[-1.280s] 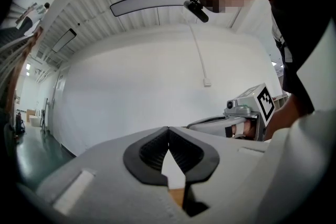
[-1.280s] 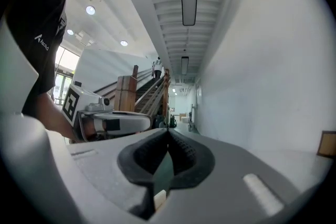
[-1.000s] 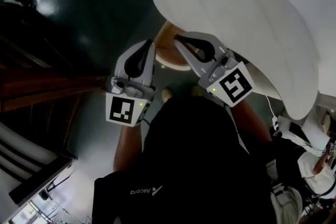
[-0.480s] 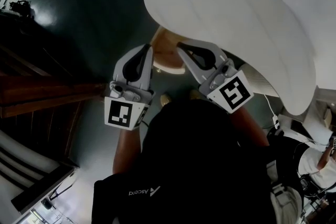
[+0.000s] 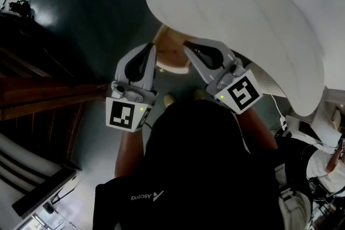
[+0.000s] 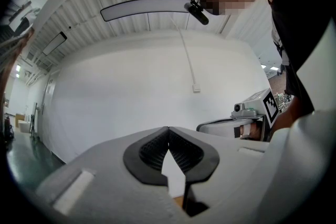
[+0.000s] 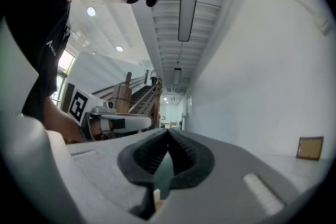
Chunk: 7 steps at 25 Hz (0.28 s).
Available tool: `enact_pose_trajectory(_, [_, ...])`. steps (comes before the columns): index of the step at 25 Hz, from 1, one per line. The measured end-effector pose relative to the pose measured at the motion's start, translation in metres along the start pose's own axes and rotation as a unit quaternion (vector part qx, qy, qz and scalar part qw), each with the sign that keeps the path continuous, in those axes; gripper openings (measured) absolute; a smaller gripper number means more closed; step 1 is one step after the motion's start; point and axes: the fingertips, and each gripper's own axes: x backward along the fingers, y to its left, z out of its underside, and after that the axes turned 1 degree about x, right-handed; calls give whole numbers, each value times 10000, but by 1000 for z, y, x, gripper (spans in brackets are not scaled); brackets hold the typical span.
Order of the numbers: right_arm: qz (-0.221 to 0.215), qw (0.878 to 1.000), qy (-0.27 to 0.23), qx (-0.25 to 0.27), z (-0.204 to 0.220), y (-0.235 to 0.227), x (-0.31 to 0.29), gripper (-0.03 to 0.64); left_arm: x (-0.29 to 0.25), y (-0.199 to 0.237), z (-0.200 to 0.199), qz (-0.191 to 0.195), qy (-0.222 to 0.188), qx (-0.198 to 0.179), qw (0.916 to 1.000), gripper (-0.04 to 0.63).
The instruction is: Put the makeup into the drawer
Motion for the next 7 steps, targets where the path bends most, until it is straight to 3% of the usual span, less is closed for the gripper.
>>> enact_pose_trajectory(7, [-53,10000,46,-7,1,2,4,3,1,-3,0,-20,46,-12,10000,9])
